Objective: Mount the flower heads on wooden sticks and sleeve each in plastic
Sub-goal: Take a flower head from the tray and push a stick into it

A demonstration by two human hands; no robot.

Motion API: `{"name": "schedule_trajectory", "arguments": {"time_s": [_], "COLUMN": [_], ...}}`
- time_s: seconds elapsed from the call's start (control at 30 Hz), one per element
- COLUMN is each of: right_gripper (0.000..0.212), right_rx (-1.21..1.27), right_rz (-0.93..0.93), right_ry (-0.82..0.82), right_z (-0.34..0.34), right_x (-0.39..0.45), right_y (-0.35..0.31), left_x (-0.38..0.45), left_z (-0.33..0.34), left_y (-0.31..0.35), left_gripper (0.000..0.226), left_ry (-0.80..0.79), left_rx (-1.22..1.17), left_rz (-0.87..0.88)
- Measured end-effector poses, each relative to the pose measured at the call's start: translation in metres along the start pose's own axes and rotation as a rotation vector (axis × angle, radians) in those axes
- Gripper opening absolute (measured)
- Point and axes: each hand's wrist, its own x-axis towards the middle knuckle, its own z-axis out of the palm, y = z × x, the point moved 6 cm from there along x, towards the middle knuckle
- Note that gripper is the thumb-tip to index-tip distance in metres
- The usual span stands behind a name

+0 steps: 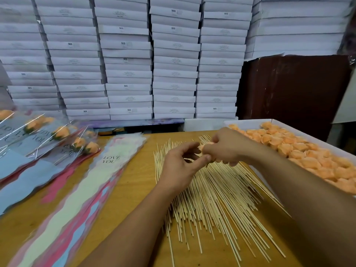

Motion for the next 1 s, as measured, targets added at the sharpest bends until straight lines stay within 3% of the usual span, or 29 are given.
{"name": "schedule_trajectory", "arguments": {"time_s": [0.2, 0.33, 0.37, 0.43, 0.53, 0.73, 1.0], "right_gripper": [0.03, 0.052, 0.054, 0.046, 0.026, 0.035, 0.033], "right_rx": [0.085, 0.437, 0.418, 0.067, -0.242, -0.29, -0.161], "right_rz": [-0.056, -0.025, 0.022, 0.096, 0.148, 0.169, 0.217], "right_ry": [0.027, -0.044, 0.033, 0.252, 0.274, 0.26, 0.254], "right_z": [0.031, 0.039, 0.039, 0.04, 0.061, 0.075, 0.071], "right_x": [0.011, 0.021, 0.026, 0.035, 0.041, 0.05, 0.051], "right_y": [-0.017, -0.014, -0.008, 0.005, 0.012, 0.016, 0.027], "left_x": [-0.001, 0.005, 0.007, 0.009, 0.01, 0.01, 0.01], "left_z": [-0.011, -0.026, -0.029, -0.034, -0.037, -0.039, -0.036], "left_y": [-0.006, -0.016, -0.019, -0.026, -0.034, -0.039, -0.042], "left_gripper": [0.033, 0.028, 0.03, 0.038, 0.05, 0.042, 0.038], "left_ry": [0.039, 0.154, 0.191, 0.25, 0.291, 0.312, 0.321], "left_rx": [0.068, 0.05, 0.055, 0.054, -0.006, -0.071, -0.169], "left_rz": [0.012, -0.045, -0.075, -0.134, -0.215, -0.25, -0.274]}}
